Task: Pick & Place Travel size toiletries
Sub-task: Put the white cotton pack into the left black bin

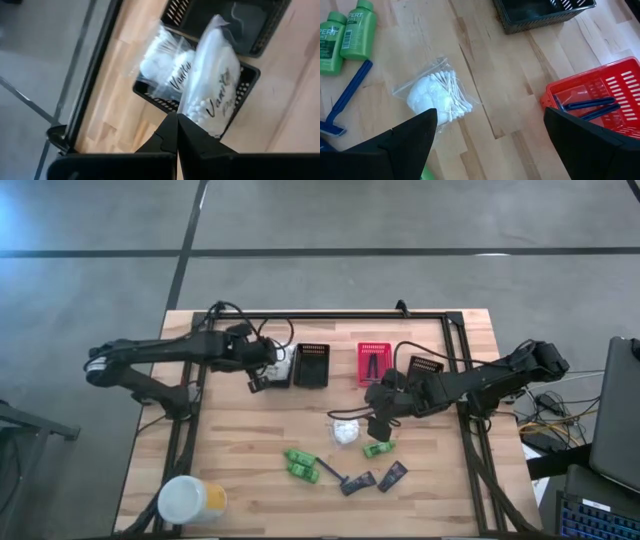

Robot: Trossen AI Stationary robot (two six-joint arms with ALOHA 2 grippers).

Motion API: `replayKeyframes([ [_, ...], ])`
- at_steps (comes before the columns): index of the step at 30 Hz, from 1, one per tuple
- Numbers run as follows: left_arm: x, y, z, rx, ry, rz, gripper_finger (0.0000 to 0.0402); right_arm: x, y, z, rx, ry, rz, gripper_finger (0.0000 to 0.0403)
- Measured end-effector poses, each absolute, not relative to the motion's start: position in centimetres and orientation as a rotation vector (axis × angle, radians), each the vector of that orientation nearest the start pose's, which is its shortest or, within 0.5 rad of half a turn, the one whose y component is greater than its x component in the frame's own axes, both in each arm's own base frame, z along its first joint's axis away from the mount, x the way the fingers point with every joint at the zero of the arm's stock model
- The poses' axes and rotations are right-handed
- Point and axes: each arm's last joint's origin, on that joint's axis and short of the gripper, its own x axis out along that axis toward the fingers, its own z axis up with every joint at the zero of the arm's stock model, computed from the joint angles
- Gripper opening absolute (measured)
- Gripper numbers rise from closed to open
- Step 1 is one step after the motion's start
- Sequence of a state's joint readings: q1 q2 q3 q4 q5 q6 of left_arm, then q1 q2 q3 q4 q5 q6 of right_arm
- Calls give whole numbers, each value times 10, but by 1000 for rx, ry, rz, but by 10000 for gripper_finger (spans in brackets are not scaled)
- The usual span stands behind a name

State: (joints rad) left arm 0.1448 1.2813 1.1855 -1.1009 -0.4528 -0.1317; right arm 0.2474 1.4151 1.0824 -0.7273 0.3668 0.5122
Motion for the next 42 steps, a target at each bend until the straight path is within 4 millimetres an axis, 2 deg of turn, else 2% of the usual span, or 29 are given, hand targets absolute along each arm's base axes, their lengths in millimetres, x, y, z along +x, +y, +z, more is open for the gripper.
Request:
replayKeyframes([
  [4, 230, 46, 285, 72, 1225, 578, 0, 271, 58, 258, 147, 948, -359, 364],
  [10, 236, 46, 267, 84, 1256, 559, 0, 270, 58, 257, 149, 949, -361, 364],
  [19, 238, 49, 263, 118, 1245, 545, 2, 270, 58, 257, 149, 949, -361, 364],
  [23, 237, 57, 257, 139, 1249, 565, 3, 270, 58, 257, 161, 945, -367, 364],
  [29, 236, 70, 242, 112, 1217, 603, 4, 271, 57, 257, 246, 928, -413, 364],
  [33, 237, 74, 239, 151, 1186, 632, 6, 272, 52, 257, 312, 913, -459, 364],
  [37, 238, 74, 239, 158, 1181, 638, 36, 273, 48, 257, 342, 906, -485, 364],
  [42, 237, 73, 243, 131, 1173, 641, 116, 273, 43, 257, 354, 907, -496, 364],
])
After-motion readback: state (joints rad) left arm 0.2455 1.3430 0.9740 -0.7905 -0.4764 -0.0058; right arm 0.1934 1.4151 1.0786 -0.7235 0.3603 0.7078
